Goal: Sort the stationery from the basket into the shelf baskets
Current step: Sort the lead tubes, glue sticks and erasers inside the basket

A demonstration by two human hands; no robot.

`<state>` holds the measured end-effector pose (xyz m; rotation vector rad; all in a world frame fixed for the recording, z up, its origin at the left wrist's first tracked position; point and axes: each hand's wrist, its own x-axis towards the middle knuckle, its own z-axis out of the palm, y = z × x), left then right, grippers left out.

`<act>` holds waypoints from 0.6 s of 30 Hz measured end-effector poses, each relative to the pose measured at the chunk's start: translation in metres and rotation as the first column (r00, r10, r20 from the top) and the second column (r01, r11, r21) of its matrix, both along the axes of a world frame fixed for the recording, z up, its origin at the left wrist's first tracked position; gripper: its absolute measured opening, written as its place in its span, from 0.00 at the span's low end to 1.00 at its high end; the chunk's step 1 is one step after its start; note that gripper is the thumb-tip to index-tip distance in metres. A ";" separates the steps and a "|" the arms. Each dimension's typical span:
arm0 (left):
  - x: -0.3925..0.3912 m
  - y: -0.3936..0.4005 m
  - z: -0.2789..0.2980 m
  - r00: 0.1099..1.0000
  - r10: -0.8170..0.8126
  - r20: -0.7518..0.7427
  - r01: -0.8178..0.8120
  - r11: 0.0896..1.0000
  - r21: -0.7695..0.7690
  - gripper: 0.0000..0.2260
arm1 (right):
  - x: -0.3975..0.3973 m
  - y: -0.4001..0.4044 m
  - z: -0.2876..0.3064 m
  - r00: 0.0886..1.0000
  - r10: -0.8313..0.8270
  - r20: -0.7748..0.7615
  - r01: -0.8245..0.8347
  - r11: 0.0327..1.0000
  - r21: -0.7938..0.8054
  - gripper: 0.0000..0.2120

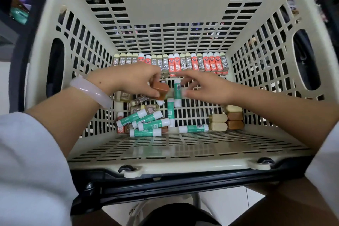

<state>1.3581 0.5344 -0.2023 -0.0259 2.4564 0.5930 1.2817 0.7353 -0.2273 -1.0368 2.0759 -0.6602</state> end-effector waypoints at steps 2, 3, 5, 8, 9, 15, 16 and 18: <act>0.002 0.018 -0.004 0.997 0.063 -0.042 -0.056 0.986 0.156 0.12 | 0.004 -0.004 0.004 0.988 -0.075 0.134 0.087 0.992 -0.088 0.27; 0.003 0.026 -0.006 0.992 0.099 -0.074 -0.082 0.974 0.211 0.13 | 0.005 -0.005 0.005 0.985 -0.076 0.158 0.093 0.990 -0.108 0.25; 0.002 0.031 -0.008 0.972 0.220 -0.084 -0.179 0.921 0.346 0.14 | 0.006 -0.005 0.007 0.993 -0.070 0.097 0.082 0.989 -0.127 0.20; -0.002 0.015 -0.012 0.923 0.382 -0.047 -0.331 0.850 0.410 0.13 | -0.002 -0.002 0.007 0.989 -0.100 -0.113 0.093 0.994 -0.064 0.15; -0.002 0.007 -0.016 0.922 0.369 -0.113 -0.321 0.896 0.305 0.10 | -0.007 0.000 0.007 0.979 -0.101 -0.176 0.099 0.995 -0.018 0.14; 0.012 -0.019 -0.049 0.986 -0.094 -0.140 0.030 0.915 -0.403 0.14 | -0.018 0.011 -0.001 0.918 0.162 -0.362 -0.036 0.943 0.331 0.19; 0.013 -0.019 -0.052 0.982 -0.134 -0.132 0.065 0.900 -0.431 0.17 | -0.019 0.011 -0.001 0.913 0.180 -0.366 -0.040 0.933 0.359 0.18; 0.012 -0.019 -0.056 0.968 -0.212 -0.138 0.115 0.855 -0.505 0.20 | -0.023 0.013 0.000 0.911 0.176 -0.374 -0.008 0.911 0.411 0.15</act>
